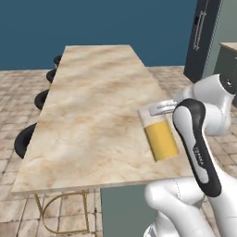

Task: Place the pitcher and cup on the dining counter for serving.

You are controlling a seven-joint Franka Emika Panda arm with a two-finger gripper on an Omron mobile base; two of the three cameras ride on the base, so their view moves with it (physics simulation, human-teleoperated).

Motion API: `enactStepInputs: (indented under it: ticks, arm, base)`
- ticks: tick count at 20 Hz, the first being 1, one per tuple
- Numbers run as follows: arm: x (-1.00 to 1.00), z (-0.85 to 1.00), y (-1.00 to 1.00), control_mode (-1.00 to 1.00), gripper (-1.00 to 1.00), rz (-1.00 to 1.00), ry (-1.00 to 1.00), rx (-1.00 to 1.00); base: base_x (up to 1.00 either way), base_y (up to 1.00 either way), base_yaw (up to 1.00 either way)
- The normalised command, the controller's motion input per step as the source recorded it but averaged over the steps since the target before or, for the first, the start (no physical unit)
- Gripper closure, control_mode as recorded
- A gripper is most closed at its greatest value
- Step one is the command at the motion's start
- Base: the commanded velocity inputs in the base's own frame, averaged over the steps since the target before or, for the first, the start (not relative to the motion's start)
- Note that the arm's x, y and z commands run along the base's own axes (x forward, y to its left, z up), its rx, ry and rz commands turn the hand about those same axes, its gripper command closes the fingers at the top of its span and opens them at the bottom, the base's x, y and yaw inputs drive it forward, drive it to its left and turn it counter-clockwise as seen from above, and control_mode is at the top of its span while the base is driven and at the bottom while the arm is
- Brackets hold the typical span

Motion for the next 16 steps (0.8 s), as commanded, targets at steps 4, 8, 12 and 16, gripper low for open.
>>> enactStepInputs:
  ticks: [4, 8, 12, 16]
  arm:
    - [0.96, -0.29, 0.00, -1.00, 1.00, 0.22, 0.00, 0.00]
    - [1.00, -0.40, 0.00, -1.00, 1.00, 0.24, 0.00, 0.00]
    - [1.00, -0.45, 0.00, -1.00, 1.00, 0.33, 0.01, 0.00]
    - [1.00, -0.38, 0.00, -1.00, 1.00, 0.42, 0.06, 0.04]
  base:
    - [0.00, 0.00, 0.00]
    - [0.00, 0.00, 0.00]
    - [0.00, 0.00, 0.00]
    - [0.00, 0.00, 0.00]
